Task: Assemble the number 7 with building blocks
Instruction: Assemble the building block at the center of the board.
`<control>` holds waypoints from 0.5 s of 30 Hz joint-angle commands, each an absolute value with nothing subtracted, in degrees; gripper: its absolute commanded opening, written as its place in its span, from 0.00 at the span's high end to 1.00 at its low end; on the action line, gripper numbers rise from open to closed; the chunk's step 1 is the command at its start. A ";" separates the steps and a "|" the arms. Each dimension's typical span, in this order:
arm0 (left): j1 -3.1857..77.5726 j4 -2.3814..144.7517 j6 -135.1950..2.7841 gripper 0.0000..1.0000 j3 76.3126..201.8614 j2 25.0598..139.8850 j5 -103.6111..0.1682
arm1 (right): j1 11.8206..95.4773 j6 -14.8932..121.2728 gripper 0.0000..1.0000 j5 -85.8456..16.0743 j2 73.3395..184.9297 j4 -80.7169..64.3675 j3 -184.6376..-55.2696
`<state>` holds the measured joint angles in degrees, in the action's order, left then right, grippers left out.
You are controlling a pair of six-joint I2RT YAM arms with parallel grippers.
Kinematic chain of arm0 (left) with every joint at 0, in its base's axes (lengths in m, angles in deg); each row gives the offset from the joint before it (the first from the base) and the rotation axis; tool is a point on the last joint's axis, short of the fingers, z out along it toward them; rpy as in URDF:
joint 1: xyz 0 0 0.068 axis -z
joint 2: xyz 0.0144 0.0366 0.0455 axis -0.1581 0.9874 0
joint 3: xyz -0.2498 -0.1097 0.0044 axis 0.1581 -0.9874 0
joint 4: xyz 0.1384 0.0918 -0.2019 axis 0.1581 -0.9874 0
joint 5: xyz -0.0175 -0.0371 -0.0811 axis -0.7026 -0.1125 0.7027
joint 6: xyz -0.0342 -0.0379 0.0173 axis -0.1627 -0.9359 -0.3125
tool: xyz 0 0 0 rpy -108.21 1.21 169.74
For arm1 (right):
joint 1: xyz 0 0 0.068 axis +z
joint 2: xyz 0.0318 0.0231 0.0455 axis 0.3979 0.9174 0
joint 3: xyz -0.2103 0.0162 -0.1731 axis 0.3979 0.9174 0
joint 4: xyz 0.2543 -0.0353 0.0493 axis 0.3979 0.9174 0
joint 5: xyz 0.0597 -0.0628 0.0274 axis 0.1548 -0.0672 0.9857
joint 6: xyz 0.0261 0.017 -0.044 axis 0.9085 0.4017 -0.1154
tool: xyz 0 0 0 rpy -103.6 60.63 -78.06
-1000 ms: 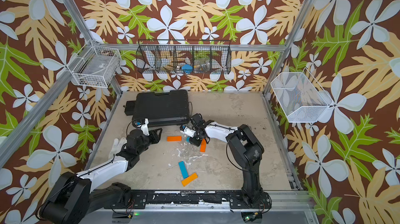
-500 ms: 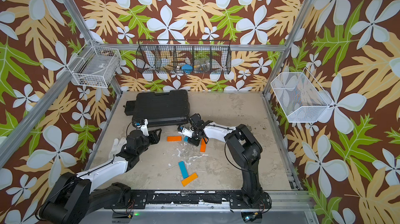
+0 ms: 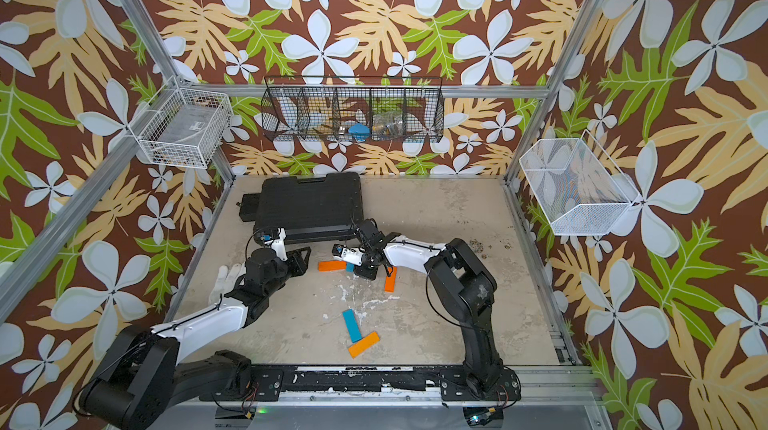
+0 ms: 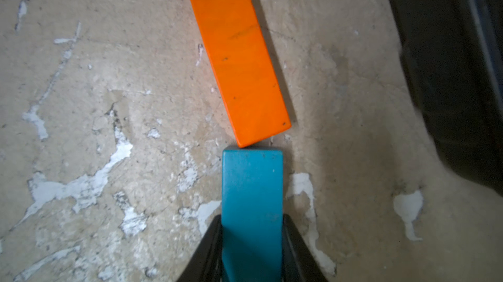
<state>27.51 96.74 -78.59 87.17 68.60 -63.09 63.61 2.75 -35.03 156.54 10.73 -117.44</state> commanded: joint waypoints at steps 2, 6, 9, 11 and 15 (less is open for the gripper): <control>27.35 97.32 -77.61 0.57 87.69 68.92 -63.34 | 63.56 -0.98 0.72 -40.38 158.65 17.76 -116.67; 27.29 97.32 -77.44 0.57 87.78 69.18 -63.42 | 63.61 -2.42 0.70 -40.19 158.66 17.73 -116.33; 27.29 97.18 -77.34 0.57 87.78 69.31 -63.51 | 63.57 -2.57 0.70 -42.49 158.33 17.27 -115.43; 27.29 97.21 -77.31 0.57 87.78 69.44 -63.51 | 62.70 -2.54 0.71 -43.56 157.96 16.86 -115.13; 27.31 96.97 -77.24 0.57 88.12 70.32 -63.40 | 60.83 -3.08 0.72 -42.27 157.35 17.36 -116.05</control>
